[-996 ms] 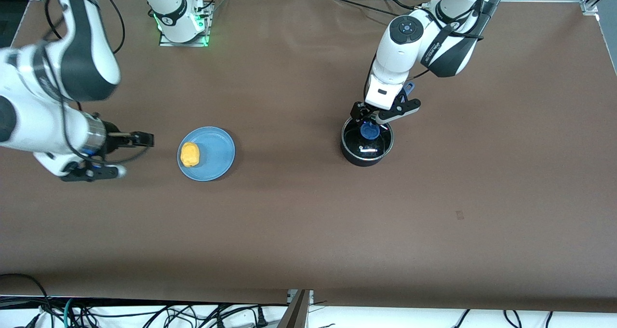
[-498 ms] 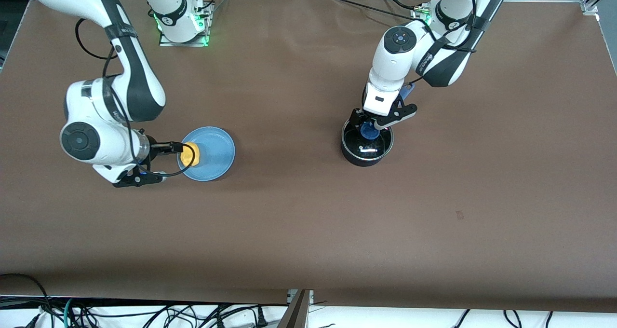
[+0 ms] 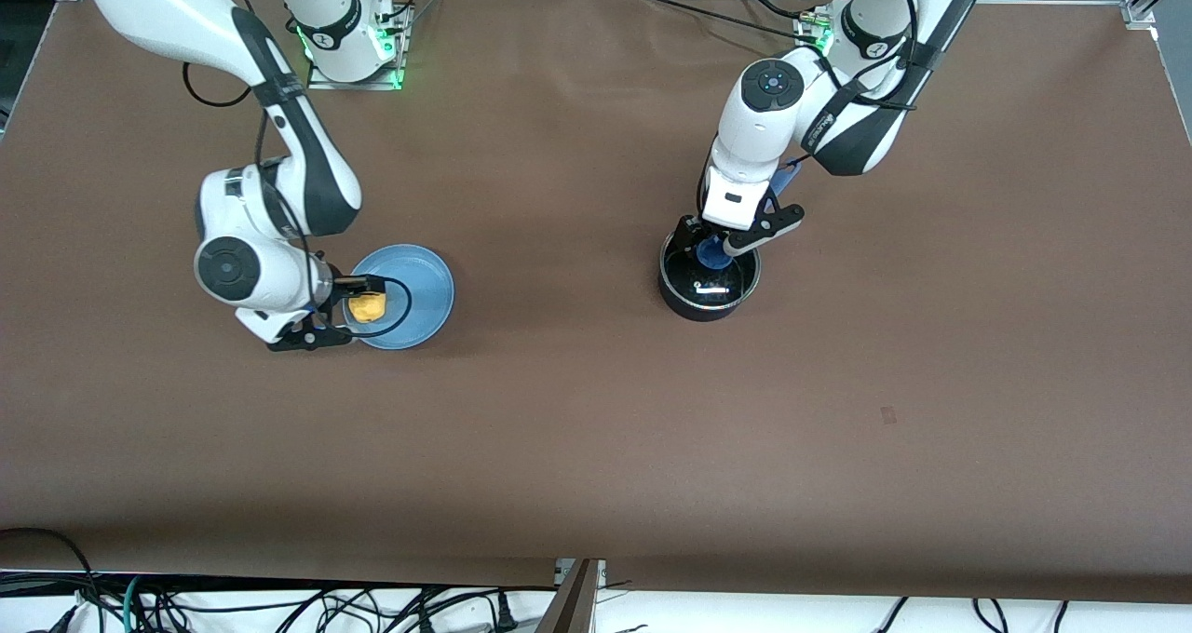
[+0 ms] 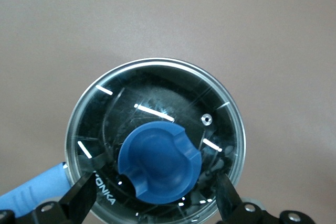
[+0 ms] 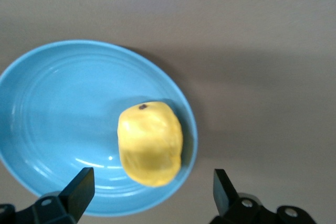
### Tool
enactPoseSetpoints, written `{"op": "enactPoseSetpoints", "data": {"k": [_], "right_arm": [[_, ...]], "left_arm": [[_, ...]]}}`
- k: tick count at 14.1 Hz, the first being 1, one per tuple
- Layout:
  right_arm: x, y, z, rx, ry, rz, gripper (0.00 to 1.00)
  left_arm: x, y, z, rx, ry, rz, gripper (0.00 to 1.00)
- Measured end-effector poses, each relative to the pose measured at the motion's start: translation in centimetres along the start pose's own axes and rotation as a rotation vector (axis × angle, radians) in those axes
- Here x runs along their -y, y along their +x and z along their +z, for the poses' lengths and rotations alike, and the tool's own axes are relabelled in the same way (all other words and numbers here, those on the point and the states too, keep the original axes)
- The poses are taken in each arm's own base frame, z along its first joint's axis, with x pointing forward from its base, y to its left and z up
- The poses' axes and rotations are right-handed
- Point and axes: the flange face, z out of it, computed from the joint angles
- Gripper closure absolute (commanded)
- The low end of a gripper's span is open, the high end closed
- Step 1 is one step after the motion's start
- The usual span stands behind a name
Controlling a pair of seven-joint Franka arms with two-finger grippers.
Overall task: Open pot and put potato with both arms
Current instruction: 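Grasp the lid knob with the left gripper while the right grasps potato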
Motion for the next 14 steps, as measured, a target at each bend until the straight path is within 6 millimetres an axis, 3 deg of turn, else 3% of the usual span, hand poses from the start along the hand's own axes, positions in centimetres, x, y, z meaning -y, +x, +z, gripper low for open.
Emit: {"op": "enactPoseSetpoints", "data": {"k": [3, 7, 14], "right_arm": [[1.3, 0.2, 1.9, -0.016, 0.000, 0.015, 0.00], [1.4, 0.6, 2.8, -0.031, -0.017, 0.001, 0.00], [1.3, 0.3, 4.3, -0.041, -0.033, -0.016, 0.02]], "left_arm": [[-0.2, 0.4, 0.8, -0.010, 0.008, 0.000, 0.00], [0.0, 0.7, 2.3, -0.045, 0.031, -0.005, 0.00], [-0.2, 1.1, 2.1, -0.050, 0.025, -0.019, 0.08]]}}
